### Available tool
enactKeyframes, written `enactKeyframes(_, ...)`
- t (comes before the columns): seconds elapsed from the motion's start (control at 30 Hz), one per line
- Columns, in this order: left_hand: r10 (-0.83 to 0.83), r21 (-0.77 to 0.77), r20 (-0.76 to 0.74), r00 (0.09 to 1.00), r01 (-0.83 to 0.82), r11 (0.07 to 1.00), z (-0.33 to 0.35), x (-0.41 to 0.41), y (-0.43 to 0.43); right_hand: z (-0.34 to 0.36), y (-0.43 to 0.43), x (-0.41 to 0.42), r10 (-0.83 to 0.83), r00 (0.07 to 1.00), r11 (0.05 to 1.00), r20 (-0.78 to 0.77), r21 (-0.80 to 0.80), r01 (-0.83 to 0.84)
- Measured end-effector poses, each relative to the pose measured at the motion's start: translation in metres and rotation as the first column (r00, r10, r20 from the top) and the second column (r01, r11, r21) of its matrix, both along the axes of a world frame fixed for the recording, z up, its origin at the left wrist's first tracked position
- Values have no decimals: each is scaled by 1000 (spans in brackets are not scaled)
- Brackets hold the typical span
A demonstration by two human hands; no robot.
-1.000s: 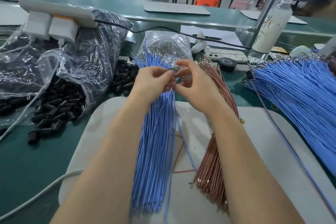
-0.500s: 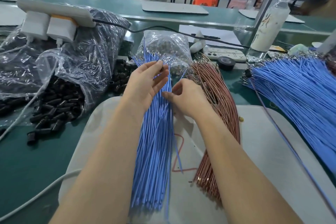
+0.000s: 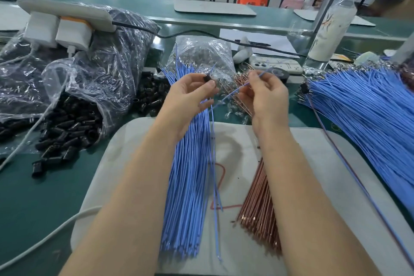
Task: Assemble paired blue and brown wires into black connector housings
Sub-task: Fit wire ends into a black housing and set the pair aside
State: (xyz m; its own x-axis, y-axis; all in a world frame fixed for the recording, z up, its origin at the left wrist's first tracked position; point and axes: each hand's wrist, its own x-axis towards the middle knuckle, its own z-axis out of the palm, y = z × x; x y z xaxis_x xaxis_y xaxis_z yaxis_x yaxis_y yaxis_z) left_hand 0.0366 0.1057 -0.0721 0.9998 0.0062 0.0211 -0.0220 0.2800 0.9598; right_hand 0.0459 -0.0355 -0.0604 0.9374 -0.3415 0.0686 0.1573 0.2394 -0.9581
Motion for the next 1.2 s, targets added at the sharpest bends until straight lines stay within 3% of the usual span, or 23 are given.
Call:
enactKeyframes(0.13, -332, -67, -77, 940, 327, 943, 3, -6, 1, 4, -10, 0, -138, 990, 947, 36, 299, 121)
enactKeyframes(0.23, -350, -43, -38, 936, 348, 936, 4, -7, 0, 5, -18, 1, -126, 992, 892, 31, 440, 100)
enactKeyframes(0.27, -324, -50, -6, 946, 323, 945, 4, -7, 0, 6, -17, 0, -67, 998, 910, 13, 410, 56)
enactKeyframes(0.33, -263, -21, 55, 963, 264, 964, 4, -5, -1, 4, -11, -1, 122, 990, 985, -67, 130, -112)
enactKeyframes(0.4, -192, 111, 124, 973, 179, 978, 1, -4, -4, -2, -1, -4, 295, 946, 939, -135, -145, -313)
enactKeyframes(0.47, -132, 314, 199, 971, 65, 947, -2, -3, -7, -4, 5, -4, 291, 949, 920, -125, -237, -313)
enactKeyframes(0.57, -98, 523, 288, 953, -71, 850, -6, -3, -9, 0, -1, -2, 113, 992, 990, -61, -78, -117)
enactKeyframes(0.67, -87, 523, 328, 941, -104, 846, -7, -4, -10, 3, -5, -1, 53, 999, 992, -9, 119, -52)
enactKeyframes(0.9, -72, 530, 348, 935, -133, 837, -7, -5, -11, 6, -3, -4, 23, 999, 973, 33, 229, -30)
enactKeyframes(1.2, -87, 609, 426, 901, -215, 763, -1, -11, -15, -2, 5, -3, 131, 989, 991, -64, 24, -129)
